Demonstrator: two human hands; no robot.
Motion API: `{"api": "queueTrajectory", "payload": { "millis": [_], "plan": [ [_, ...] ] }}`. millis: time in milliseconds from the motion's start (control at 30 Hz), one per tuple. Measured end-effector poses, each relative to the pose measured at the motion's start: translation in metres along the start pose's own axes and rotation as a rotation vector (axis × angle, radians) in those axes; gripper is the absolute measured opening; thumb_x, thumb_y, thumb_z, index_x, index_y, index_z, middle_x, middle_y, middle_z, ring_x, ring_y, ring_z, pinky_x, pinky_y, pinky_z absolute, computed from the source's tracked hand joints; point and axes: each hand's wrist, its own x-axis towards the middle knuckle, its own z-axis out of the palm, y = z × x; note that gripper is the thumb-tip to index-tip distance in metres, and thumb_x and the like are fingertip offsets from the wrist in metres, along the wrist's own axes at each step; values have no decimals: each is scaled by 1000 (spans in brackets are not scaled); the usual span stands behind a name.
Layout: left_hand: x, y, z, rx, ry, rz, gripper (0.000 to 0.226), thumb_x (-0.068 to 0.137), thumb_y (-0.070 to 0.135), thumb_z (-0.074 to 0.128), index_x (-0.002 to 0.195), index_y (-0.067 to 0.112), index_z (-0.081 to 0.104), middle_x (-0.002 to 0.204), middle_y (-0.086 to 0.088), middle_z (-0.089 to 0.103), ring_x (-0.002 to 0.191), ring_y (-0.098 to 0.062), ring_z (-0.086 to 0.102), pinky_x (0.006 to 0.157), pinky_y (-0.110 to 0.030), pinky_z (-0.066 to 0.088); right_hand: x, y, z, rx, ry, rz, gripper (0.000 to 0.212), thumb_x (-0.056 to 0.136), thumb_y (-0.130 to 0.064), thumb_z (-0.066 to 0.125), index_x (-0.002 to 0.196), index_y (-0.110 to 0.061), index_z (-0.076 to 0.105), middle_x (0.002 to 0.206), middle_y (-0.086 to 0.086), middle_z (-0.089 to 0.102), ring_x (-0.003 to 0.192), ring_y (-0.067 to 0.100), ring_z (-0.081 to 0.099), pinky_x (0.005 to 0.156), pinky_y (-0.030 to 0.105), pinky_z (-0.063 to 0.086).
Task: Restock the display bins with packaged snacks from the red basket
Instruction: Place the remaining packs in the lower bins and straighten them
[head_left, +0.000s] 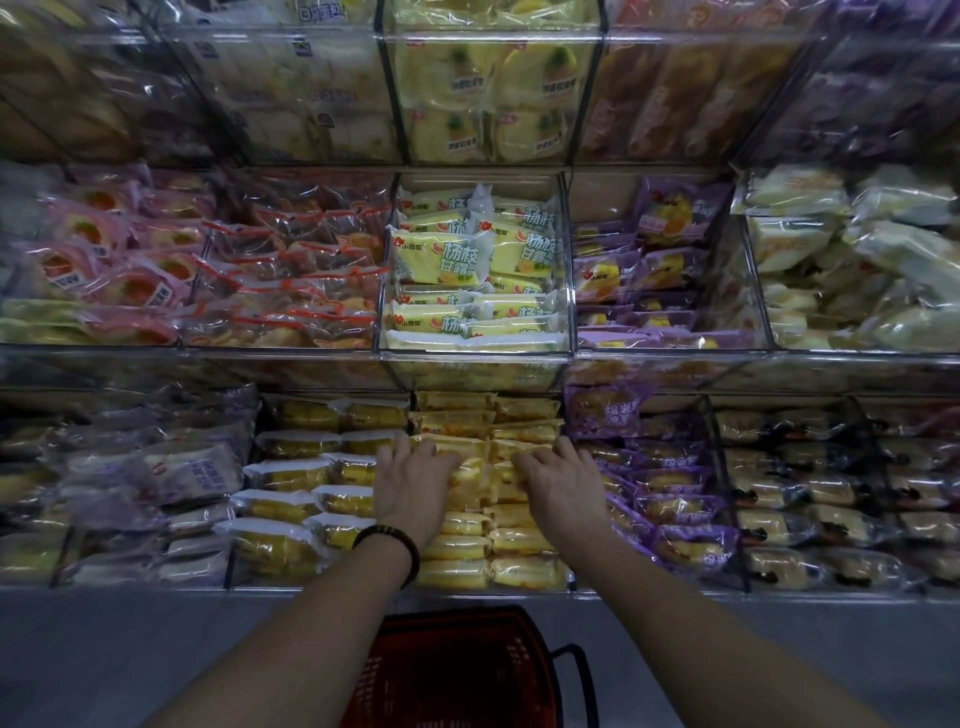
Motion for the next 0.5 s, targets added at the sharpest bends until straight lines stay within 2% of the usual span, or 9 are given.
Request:
{"api": "queueTrajectory", "payload": {
  "millis": [133,233,300,433,500],
  "plan": [
    [0,-1,0,-43,-25,-18,54,94,1,60,128,43,67,121,5,67,107,-25,63,91,-36,42,4,-3,-9,23,14,78,35,82,-10,74,112,-27,71,101,-3,73,100,26,56,68,35,42],
    [-1,-4,-1,-105,-31,-29,51,94,0,61,126,39,68,118,3,65,97,-26,67,79,-34,52,4,0,-11,30,33,99,37,81,-6,73,113,-24,72,99,0,72,97,28,57,64,34,41],
    [-2,-4,-1,-128,-28,-24,49,95,0,62,126,37,67,117,1,63,94,-27,67,70,-32,55,5,-3,-13,21,2,85,32,84,-8,73,111,-25,71,101,2,69,99,28,56,66,35,43],
    [-1,-2,2,-136,-20,-22,52,94,0,64,129,39,65,118,1,61,91,-26,67,69,-32,56,7,-14,-13,29,-19,44,32,86,-6,71,113,-23,71,114,8,58,106,29,52,75,39,50],
    [2,0,2,-137,-14,-20,50,95,2,66,129,39,64,118,2,60,92,-25,66,71,-32,55,8,-13,-10,8,-14,29,39,83,-5,75,117,-22,69,117,10,59,107,32,54,75,42,52]
  ]
}}
